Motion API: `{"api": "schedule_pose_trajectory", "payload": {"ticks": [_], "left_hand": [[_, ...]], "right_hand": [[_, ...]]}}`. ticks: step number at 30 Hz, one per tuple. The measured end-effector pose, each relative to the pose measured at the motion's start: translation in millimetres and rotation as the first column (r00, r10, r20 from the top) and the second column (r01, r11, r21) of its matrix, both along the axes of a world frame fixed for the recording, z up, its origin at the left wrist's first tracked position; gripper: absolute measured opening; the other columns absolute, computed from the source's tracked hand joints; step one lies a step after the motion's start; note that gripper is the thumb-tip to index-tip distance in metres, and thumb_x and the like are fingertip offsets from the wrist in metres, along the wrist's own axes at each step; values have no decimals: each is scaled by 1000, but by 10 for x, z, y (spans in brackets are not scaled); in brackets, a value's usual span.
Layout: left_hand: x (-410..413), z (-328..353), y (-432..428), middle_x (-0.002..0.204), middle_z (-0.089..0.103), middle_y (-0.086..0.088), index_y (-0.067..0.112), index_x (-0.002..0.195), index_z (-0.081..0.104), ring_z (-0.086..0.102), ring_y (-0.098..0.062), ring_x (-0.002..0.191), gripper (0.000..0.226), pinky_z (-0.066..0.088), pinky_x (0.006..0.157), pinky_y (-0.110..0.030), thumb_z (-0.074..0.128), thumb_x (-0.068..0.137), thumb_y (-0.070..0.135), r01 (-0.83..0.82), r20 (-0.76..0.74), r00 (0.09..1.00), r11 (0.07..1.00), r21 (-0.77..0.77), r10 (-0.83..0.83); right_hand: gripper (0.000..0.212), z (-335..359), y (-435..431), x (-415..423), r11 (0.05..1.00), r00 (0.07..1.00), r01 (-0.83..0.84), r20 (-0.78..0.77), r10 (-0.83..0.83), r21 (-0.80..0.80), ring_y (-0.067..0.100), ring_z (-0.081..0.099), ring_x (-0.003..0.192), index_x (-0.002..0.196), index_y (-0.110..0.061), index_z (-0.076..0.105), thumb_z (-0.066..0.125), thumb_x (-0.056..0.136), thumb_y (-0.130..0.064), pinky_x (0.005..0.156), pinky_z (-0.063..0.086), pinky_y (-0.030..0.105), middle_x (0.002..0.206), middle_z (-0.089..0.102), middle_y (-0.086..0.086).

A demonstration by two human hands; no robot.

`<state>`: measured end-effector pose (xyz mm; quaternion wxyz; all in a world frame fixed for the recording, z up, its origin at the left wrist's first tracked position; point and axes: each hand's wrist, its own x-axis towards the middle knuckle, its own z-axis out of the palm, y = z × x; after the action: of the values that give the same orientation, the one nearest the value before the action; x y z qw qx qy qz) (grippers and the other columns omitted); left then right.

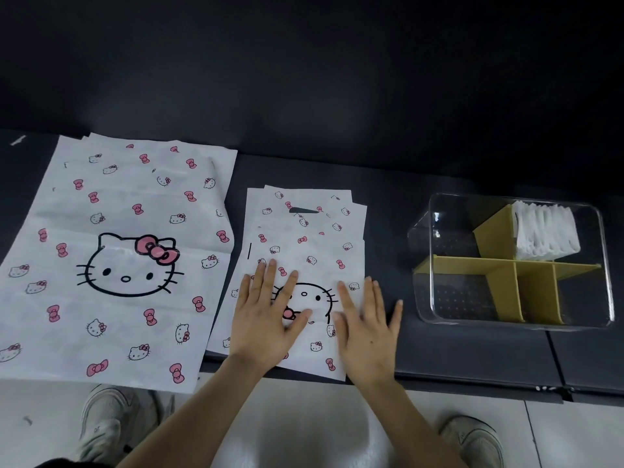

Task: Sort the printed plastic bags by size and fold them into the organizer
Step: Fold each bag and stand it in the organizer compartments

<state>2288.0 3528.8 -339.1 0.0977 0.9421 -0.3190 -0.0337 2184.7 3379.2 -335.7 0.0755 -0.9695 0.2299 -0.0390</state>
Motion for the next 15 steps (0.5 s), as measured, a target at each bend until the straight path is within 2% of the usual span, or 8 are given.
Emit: {"api": "schedule_pose_trajectory", "payload": {"ticks": [2, 3, 5, 6, 8, 10, 12, 15], "left_hand": [[-6, 8, 3, 156, 20, -13, 24, 148, 32, 11, -26, 146, 70, 8, 117, -43, 19, 93, 66, -7, -6, 1000, 1000, 14, 7], [-6, 10, 4, 156, 20, -13, 25, 148, 30, 10, -26, 146, 70, 7, 117, -42, 18, 93, 66, -7, -8, 1000, 1000, 20, 7], [1, 16, 3, 157, 19, -13, 25, 148, 28, 9, -26, 146, 70, 6, 117, -42, 17, 94, 66, -3, -7, 1000, 999, 32, 3], [2, 27, 3, 157, 19, -13, 25, 149, 28, 9, -26, 146, 70, 6, 117, -42, 16, 94, 66, -2, -10, 1000, 999, 41, 2], [1, 32, 1, 156, 20, -14, 24, 149, 28, 11, -27, 145, 70, 5, 117, -42, 15, 94, 66, -2, -12, 1000, 999, 50, 2], [10, 50, -3, 156, 20, -15, 24, 149, 27, 12, -28, 145, 70, 4, 116, -42, 12, 94, 65, 4, -22, 1000, 997, 72, -2], [24, 55, 7, 156, 20, -15, 24, 150, 25, 11, -28, 145, 70, 4, 116, -42, 12, 95, 65, 29, -48, 999, 997, 75, -25], [105, 56, 42, 157, 13, -13, 26, 150, 22, 6, -27, 146, 71, -3, 117, -39, 8, 93, 67, 86, -44, 995, 995, 46, -84]], "right_hand": [[45, 1, -89, -98, 999, 998, 49, 49, -49, 1, 26, 31, 135, 141, -32, 33, 15, 101, -42, 110, 18, 56, 143, 45, 17], [42, 9, -121, -125, 997, 994, 73, 78, -73, 0, 27, 35, 134, 140, -30, 34, 27, 100, -38, 110, 22, 56, 141, 47, 18], [51, 79, -164, -102, 994, 983, 110, 142, -113, 25, 36, 49, 124, 136, -23, 39, 52, 87, -23, 103, 35, 57, 133, 53, 21], [49, 137, -188, -73, 994, 976, 106, 188, -110, 32, 39, 54, 117, 132, -20, 44, 53, 83, -21, 98, 40, 57, 129, 55, 21], [38, 204, -227, -39, 1000, 961, 4, 275, -12, 29, 37, 55, 112, 122, -17, 58, 47, 87, -29, 96, 44, 54, 126, 57, 18], [36, 198, -278, -63, 979, 946, -202, 263, 191, 17, 32, 49, 118, 109, -21, 69, 49, 86, -40, 103, 39, 50, 129, 57, 14], [34, 157, -339, -121, 933, 905, -358, 230, 358, -42, 27, 50, 118, 100, -24, 72, 53, 84, -46, 102, 39, 47, 126, 60, 9], [16, 139, -441, -113, 896, 876, -407, 201, 438, -177, 21, 60, 91, 87, -19, 73, 76, 74, -29, 82, 48, 36, 105, 69, 2]]}}
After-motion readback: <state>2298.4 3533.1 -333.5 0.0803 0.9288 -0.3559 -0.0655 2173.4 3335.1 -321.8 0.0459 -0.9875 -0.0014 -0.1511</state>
